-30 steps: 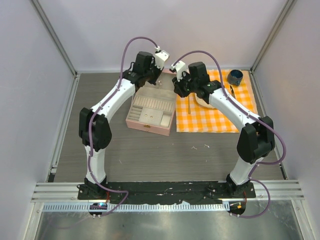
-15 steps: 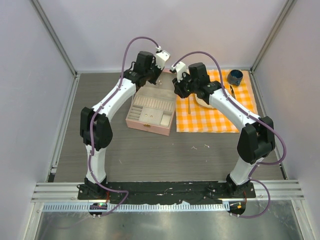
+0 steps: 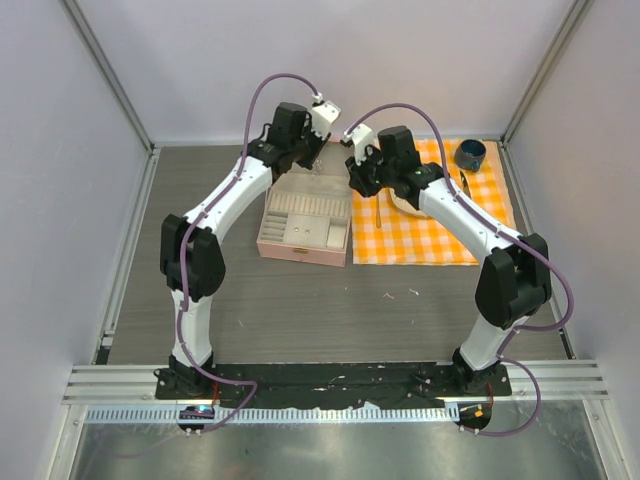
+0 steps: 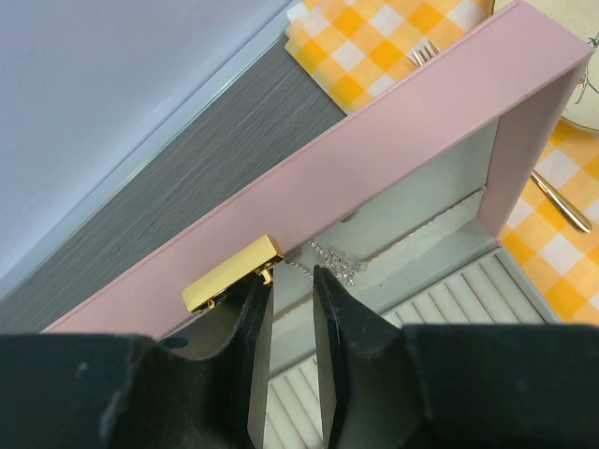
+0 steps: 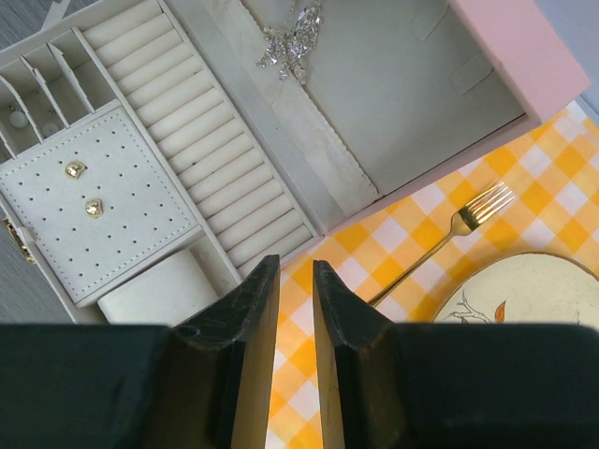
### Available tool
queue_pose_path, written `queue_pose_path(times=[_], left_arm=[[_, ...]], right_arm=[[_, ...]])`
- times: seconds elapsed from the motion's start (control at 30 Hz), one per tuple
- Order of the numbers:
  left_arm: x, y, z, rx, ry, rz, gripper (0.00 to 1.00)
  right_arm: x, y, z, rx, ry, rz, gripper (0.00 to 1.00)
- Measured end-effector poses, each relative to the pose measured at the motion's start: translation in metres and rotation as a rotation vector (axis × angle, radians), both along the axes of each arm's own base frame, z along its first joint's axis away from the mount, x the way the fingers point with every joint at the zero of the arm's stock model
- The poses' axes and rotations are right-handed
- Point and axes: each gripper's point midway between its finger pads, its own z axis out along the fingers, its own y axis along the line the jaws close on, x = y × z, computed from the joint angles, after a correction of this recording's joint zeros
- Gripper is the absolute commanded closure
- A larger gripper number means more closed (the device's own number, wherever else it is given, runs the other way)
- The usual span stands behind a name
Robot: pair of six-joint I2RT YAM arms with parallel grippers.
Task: Organize the mixed jewelry
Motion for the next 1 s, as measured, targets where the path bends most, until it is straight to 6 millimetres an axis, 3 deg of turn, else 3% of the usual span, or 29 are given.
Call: queue_pose_path(times=[0.33, 0.77, 1.0], left_arm=[[-0.001, 0.001, -0.006, 0.003, 0.006, 0.001, 0.71], [-0.026, 0.005, -0.003, -0.004, 0.007, -0.026, 0.49], [-0.026, 0.006, 0.000, -0.012, -0.007, -0.025, 0.41]], right_arm=[[-0.002, 0.000, 0.003, 0.005, -0.006, 0.003, 0.73], [-0.003, 0.001, 0.003, 0.015, 0.001, 0.006, 0.70], [-0.003, 0.002, 0.003, 0.017, 0.003, 0.006, 0.70]])
